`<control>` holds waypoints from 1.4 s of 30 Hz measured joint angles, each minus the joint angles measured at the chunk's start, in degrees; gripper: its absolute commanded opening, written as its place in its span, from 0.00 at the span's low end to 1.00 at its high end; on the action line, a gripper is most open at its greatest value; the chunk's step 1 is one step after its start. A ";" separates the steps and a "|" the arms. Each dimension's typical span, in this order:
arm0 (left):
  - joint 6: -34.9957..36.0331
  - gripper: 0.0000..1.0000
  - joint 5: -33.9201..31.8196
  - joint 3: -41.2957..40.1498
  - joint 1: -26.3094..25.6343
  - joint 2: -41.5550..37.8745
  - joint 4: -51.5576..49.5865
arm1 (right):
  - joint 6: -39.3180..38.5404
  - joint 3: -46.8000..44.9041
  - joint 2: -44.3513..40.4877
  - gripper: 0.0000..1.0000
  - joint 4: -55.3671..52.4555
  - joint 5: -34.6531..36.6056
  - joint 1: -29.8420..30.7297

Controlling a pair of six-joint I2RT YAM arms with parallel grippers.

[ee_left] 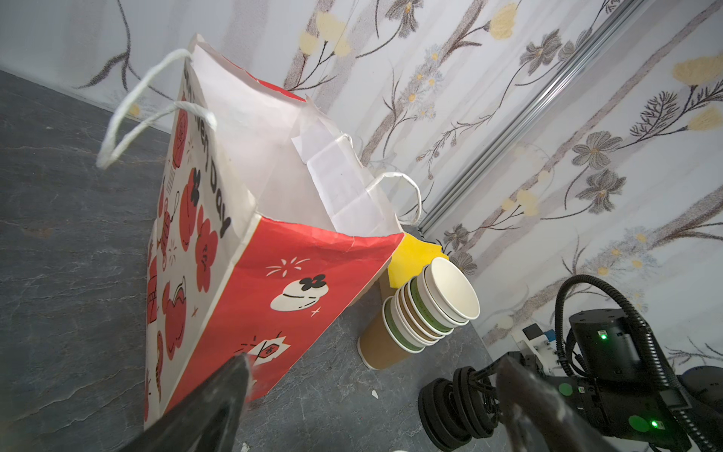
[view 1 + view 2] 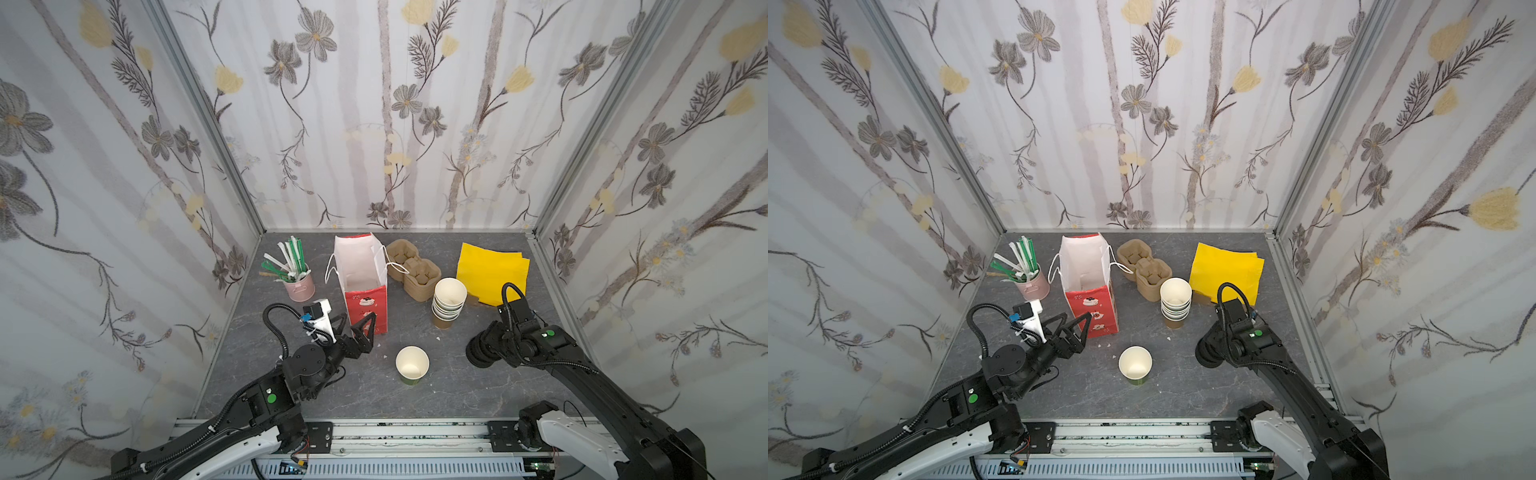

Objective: Pack a coffee takeout order
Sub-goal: Pick up the lid from the lid, then place the lid at the middle-right of the table.

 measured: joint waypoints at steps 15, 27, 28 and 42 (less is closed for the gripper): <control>0.00 1.00 0.22 0.00 0.00 0.31 0.00 | -8.61 2.80 1.57 0.68 -1.01 1.51 2.73; 0.00 1.00 0.50 0.00 0.00 0.44 0.00 | -11.54 6.86 5.57 0.70 -1.33 4.00 2.89; 0.00 1.00 0.52 0.00 0.00 0.46 0.02 | -11.56 6.97 5.90 0.70 -1.46 4.02 2.89; 0.02 1.00 0.61 0.00 0.07 0.42 0.00 | -12.83 6.14 6.56 0.70 -3.30 5.53 0.37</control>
